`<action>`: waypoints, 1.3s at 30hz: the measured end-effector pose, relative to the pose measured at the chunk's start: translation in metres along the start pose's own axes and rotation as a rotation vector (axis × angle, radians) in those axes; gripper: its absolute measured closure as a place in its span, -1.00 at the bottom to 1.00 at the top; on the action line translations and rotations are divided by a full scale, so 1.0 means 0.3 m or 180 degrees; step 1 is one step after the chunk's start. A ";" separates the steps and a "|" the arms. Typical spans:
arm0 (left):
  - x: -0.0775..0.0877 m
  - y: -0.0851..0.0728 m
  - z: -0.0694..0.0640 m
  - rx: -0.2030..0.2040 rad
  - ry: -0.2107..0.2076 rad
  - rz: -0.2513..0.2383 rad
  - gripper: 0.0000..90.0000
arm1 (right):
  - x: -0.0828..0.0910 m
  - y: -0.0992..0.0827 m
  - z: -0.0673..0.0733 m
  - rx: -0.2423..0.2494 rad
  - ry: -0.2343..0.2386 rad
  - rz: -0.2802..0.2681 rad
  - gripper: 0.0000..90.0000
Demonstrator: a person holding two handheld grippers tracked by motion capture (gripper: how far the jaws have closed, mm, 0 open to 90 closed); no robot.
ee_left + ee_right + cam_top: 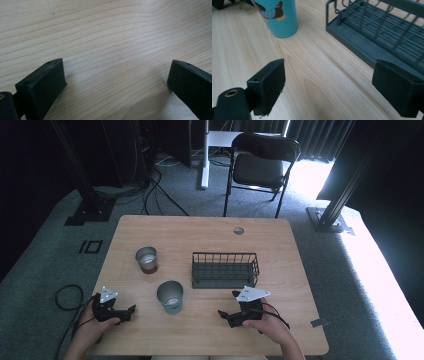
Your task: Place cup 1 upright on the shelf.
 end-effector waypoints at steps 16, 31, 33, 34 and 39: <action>0.000 0.000 0.000 0.0001 0.0000 0.0000 -0.95 | -0.069 0.044 0.066 0.0142 0.0174 -0.0021 -0.75; 0.000 0.000 0.000 0.0000 0.0000 0.0000 -0.95 | -0.131 0.094 0.129 0.0317 0.0345 -0.0081 -0.75; 0.000 0.000 0.000 0.0001 -0.0001 0.0000 -0.95 | -0.138 0.100 0.135 0.0325 0.0358 -0.0089 -0.75; 0.000 0.000 0.000 0.0001 0.0000 0.0000 -0.95 | -0.141 0.105 0.137 0.0316 0.0360 -0.0113 -0.75; 0.000 0.000 0.000 0.0000 -0.0001 0.0000 -0.95 | -0.157 0.122 0.157 0.0343 0.0399 -0.0162 -0.75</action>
Point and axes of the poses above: each handheld gripper's, and its own axes: x roughly backward along the jaws, y roughly out of its top, z roughly to its left, the point moved 8 cm from there along -x, roughly forward along the jaws, and after that the axes turned 3 degrees about z, right-handed, at the moved point
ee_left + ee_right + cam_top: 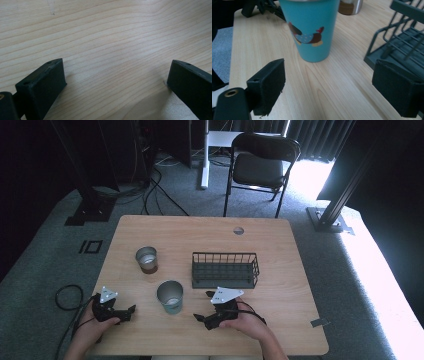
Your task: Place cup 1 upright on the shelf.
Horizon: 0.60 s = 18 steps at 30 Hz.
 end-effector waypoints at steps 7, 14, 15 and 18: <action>0.000 0.000 0.000 0.0001 0.0000 -0.0001 -0.95 | -0.031 0.025 0.022 0.0038 0.0071 -0.0003 -0.75; 0.000 0.000 0.000 0.0004 -0.0001 -0.0002 -0.95 | -0.074 0.068 0.042 0.0080 0.0124 -0.0072 -0.75; 0.000 0.000 0.000 0.0004 -0.0002 -0.0002 -0.95 | -0.074 0.068 0.042 0.0080 0.0124 -0.0072 -0.75; 0.000 0.000 0.000 0.0005 -0.0002 -0.0004 -0.95 | -0.097 0.083 0.046 0.0083 0.0134 -0.0090 -0.75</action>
Point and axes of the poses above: each handheld gripper's, and its own axes: x roughly backward along the jaws, y roughly out of its top, z roughly to its left, the point moved 8 cm from there along -x, roughly forward along the jaws, and after that the axes turned 3 degrees about z, right-handed, at the moved point
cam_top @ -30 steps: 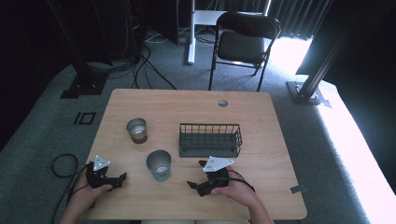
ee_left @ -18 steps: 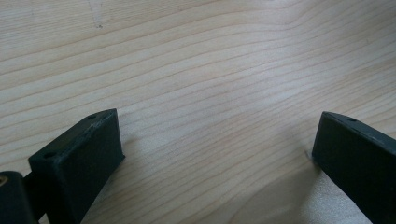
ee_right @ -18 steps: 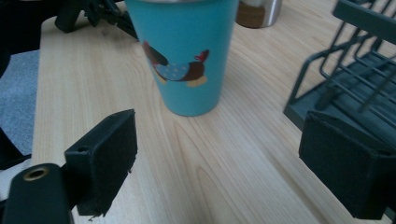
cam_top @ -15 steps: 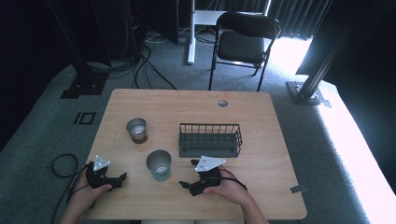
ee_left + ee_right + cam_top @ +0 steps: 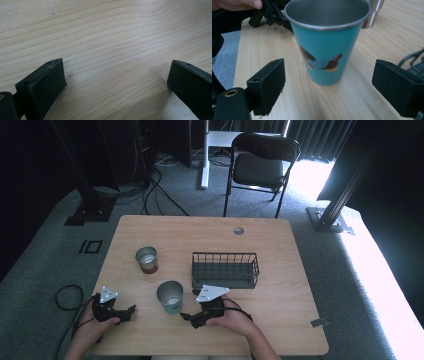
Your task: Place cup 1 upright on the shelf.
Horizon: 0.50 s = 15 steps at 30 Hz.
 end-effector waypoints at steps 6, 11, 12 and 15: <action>0.000 0.000 0.000 0.0001 0.0000 0.0000 -0.95 | -0.039 0.024 0.005 0.0005 0.0001 -0.0040 -0.75; 0.000 0.000 0.000 0.0002 0.0000 -0.0001 -0.95 | -0.069 0.037 0.007 -0.0004 -0.0010 -0.0070 -0.75; 0.000 0.000 0.000 0.0002 0.0000 -0.0001 -0.95 | -0.069 0.037 0.007 -0.0004 -0.0010 -0.0070 -0.75; 0.000 0.000 0.000 0.0000 0.0000 0.0001 -0.95 | -0.080 0.041 0.008 -0.0009 -0.0013 -0.0092 -0.75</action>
Point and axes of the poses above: each handheld gripper's, and its own axes: x roughly backward along the jaws, y roughly out of its top, z roughly to its left, the point moved 8 cm from there along -x, roughly forward along the jaws, and after that the axes turned 3 degrees about z, right-handed, at the moved point
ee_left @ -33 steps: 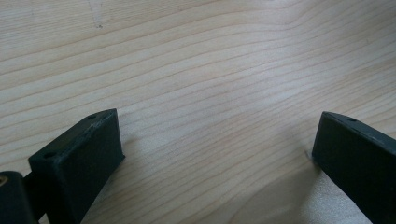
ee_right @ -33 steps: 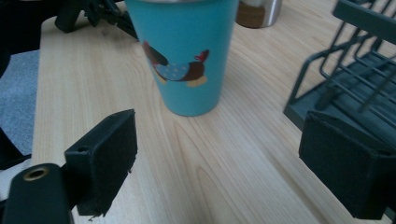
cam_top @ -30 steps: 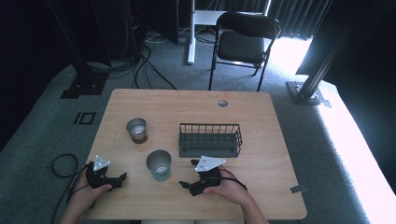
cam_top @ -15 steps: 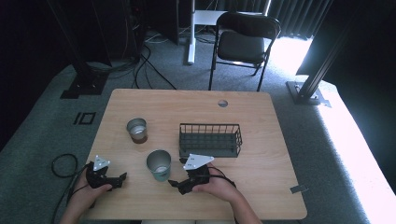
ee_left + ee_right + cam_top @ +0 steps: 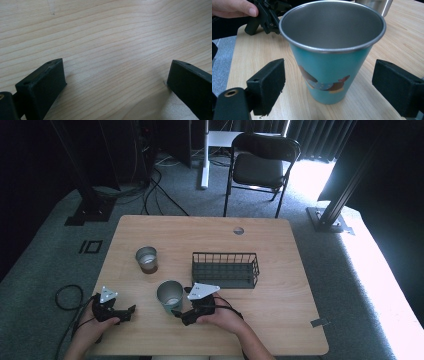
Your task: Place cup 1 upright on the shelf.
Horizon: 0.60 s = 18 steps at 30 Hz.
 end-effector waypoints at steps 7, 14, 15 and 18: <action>0.000 0.000 0.000 -0.0002 0.0000 0.0002 -0.95 | -0.024 0.011 0.007 -0.0004 -0.0001 -0.0060 -0.75; 0.000 0.000 0.000 -0.0002 0.0000 0.0002 -0.95 | -0.047 0.025 0.009 0.0013 -0.0033 -0.0105 -0.75; 0.000 0.000 0.000 -0.0002 0.0000 0.0001 -0.95 | -0.051 0.027 0.009 0.0009 -0.0039 -0.0120 -0.75; 0.000 0.000 0.000 -0.0002 0.0000 0.0002 -0.95 | -0.062 0.032 0.007 -0.0005 -0.0061 -0.0138 -0.75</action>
Point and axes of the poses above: each handheld gripper's, and its own axes: x roughly backward along the jaws, y roughly out of its top, z roughly to its left, the point moved 8 cm from there along -x, roughly forward along the jaws, and after that the axes turned 3 degrees about z, right-handed, at the moved point
